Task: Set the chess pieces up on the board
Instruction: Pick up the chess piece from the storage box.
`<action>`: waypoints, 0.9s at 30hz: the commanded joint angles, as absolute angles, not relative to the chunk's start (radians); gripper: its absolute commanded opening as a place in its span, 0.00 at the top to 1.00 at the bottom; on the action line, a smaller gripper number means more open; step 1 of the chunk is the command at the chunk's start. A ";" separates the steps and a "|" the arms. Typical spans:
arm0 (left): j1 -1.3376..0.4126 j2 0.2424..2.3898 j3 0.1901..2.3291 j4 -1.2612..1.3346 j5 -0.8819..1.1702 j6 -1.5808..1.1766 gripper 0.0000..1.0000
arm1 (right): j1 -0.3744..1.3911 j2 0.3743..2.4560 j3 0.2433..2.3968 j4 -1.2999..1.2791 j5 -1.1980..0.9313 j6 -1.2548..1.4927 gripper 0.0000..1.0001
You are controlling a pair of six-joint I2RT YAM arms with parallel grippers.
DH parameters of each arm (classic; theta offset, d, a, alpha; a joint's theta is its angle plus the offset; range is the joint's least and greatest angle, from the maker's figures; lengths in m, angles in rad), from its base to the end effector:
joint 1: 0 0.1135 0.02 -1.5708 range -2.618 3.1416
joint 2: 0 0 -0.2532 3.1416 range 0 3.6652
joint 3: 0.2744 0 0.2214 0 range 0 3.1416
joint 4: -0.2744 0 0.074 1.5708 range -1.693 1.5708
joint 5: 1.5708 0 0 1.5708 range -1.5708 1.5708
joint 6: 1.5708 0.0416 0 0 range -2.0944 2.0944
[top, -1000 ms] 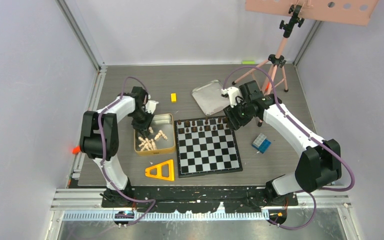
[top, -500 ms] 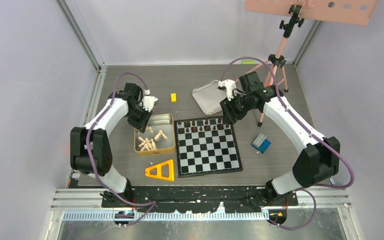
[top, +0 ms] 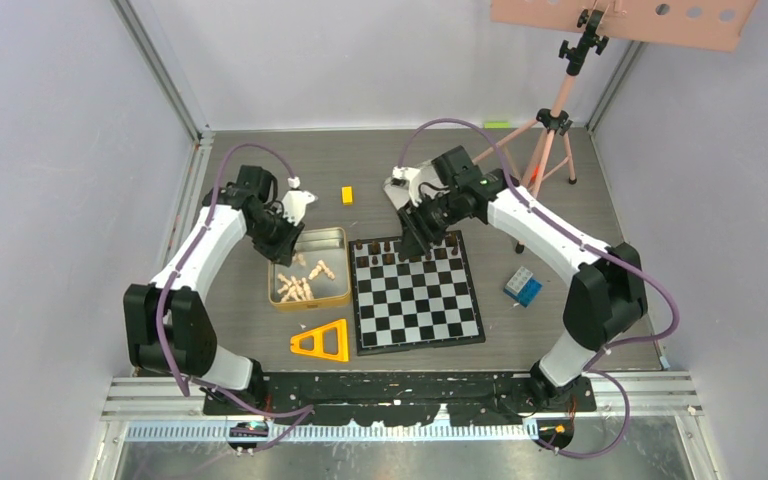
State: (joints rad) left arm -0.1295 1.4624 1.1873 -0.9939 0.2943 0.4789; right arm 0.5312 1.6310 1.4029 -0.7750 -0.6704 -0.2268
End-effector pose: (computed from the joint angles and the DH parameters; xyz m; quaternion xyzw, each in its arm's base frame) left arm 0.2442 -0.0440 0.2564 0.3140 0.9264 -0.1169 0.1716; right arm 0.2574 0.1812 0.2866 -0.4210 0.8081 0.3522 0.2135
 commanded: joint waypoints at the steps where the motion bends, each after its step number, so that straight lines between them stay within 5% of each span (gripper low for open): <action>1: -0.127 1.451 1.156 -0.957 0.371 0.440 1.00 | 0.563 1.656 1.432 -0.657 -0.735 -0.128 0.47; 11: -0.098 1.372 1.131 -0.939 0.597 0.350 1.00 | 0.670 1.794 1.483 -0.342 -0.802 0.073 0.40; 27: -0.015 1.358 1.173 -1.041 0.820 0.375 1.00 | 0.731 2.016 1.679 -0.299 -0.891 0.105 0.35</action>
